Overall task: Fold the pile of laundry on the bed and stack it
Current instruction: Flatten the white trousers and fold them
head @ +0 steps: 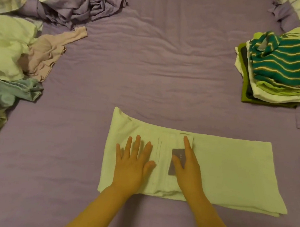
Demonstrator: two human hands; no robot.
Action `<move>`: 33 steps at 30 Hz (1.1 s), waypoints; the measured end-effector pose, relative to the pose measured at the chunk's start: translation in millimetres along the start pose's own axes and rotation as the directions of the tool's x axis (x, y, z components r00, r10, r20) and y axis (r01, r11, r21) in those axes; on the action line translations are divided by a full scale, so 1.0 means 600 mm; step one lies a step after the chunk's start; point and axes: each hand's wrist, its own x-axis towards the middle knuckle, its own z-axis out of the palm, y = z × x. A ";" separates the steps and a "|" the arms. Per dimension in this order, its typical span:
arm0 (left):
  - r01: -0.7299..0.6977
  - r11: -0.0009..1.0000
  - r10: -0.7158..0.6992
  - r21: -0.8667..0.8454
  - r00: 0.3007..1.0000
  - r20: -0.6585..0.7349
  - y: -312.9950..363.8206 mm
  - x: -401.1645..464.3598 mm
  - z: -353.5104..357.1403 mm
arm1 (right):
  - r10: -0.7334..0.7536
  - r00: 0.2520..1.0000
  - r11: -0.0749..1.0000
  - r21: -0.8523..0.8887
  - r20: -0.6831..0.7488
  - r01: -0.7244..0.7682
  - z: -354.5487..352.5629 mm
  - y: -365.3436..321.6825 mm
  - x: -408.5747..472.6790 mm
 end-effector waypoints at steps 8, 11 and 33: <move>0.066 0.998 -0.066 0.004 0.998 0.000 -0.093 0.010 0.044 | 0.071 0.995 0.935 -0.352 0.075 -0.040 0.065 0.010 0.012; 0.010 1.000 -0.011 -0.029 0.999 -0.047 -0.080 0.026 0.061 | 0.100 0.993 0.846 -0.531 0.059 -0.054 0.068 0.026 0.016; -0.027 0.999 0.024 -0.028 0.994 -0.104 -0.086 0.037 0.088 | -0.126 0.988 0.522 -0.841 0.086 0.140 0.112 0.019 0.017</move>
